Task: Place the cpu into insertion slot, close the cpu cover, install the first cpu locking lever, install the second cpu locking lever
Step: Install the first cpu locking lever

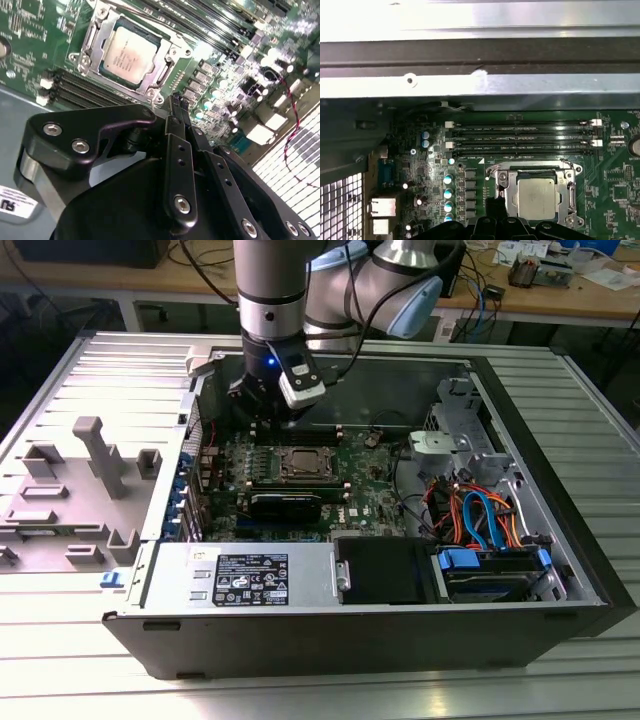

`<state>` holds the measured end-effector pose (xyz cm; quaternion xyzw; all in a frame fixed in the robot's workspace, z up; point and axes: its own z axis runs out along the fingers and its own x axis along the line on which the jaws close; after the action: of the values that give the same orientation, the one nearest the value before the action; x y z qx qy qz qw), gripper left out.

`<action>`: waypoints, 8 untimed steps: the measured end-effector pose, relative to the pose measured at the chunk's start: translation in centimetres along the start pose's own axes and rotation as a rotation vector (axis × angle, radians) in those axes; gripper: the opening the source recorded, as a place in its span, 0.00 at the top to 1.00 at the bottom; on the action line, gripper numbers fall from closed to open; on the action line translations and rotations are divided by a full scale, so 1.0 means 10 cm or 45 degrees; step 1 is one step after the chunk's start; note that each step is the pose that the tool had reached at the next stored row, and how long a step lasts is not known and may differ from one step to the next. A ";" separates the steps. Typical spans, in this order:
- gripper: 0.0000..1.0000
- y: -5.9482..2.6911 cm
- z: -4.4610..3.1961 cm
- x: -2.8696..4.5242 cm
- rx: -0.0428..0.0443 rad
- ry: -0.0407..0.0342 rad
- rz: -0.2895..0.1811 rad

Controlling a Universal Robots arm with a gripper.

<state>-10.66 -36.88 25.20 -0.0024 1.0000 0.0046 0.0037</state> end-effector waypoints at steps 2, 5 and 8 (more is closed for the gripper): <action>0.89 0.000 0.004 0.000 -0.001 0.0010 -0.102; 0.89 0.002 0.010 0.129 -0.002 0.0013 -0.166; 0.89 0.006 -0.025 0.138 -0.001 0.0012 -0.138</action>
<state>-12.04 -36.83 25.44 -0.0566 0.9984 0.0048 0.0035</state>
